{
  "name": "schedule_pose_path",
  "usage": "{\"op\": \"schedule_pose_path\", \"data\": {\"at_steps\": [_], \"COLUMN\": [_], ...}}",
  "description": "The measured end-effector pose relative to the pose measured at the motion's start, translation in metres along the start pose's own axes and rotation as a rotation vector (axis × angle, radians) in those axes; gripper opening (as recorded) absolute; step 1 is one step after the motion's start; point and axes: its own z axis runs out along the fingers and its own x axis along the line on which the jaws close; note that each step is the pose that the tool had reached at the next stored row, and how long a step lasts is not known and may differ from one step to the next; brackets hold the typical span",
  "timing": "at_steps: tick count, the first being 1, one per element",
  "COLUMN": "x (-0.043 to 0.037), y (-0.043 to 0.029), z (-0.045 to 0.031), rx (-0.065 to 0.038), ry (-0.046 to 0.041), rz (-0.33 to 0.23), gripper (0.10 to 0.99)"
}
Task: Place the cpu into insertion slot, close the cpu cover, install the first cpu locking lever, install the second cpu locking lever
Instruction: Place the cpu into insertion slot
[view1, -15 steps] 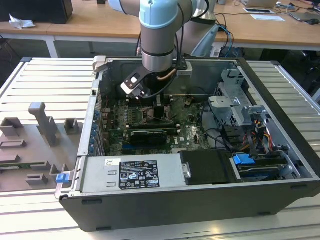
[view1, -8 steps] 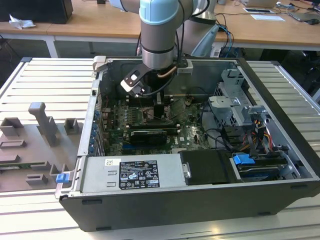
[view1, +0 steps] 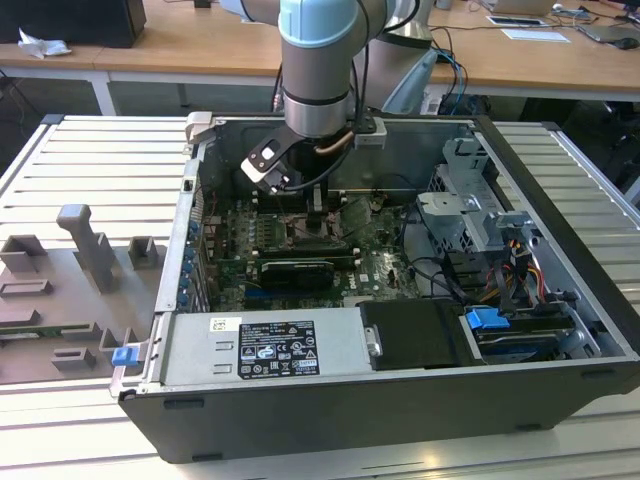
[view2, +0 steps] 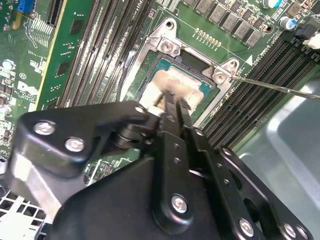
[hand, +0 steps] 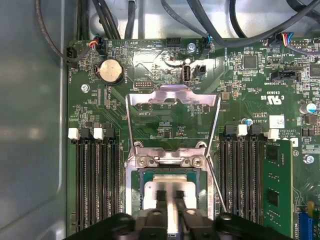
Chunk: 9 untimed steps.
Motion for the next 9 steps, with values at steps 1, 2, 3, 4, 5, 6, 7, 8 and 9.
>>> {"op": "schedule_pose_path", "data": {"at_steps": [1,2,3,4,5,6,7,8,9], "x": [0.0000,0.0000,0.0000,0.0001,0.0000,0.0001,0.0001,0.0001,0.0001], "y": [0.0000,0.0000,0.0000,0.0001,0.0001,0.0001,0.0001,0.0001,0.0002], "z": [-0.0002,-0.0009,-0.0012,-0.0015,-0.0019,-0.0022,-0.0025,-0.0029,-0.0032], "rx": [0.000,0.000,0.000,0.000,0.000,0.000,0.000,0.000,0.000], "ry": [0.0000,-0.0002,-0.0002,0.0001,-0.0001,0.0000,0.0000,0.0000,0.0001], "rz": [0.000,0.000,0.000,0.000,0.000,0.000,0.000,0.000,0.000], "gripper": [0.106,0.106,0.106,0.106,0.106,0.106,0.106,0.106,0.106]}}
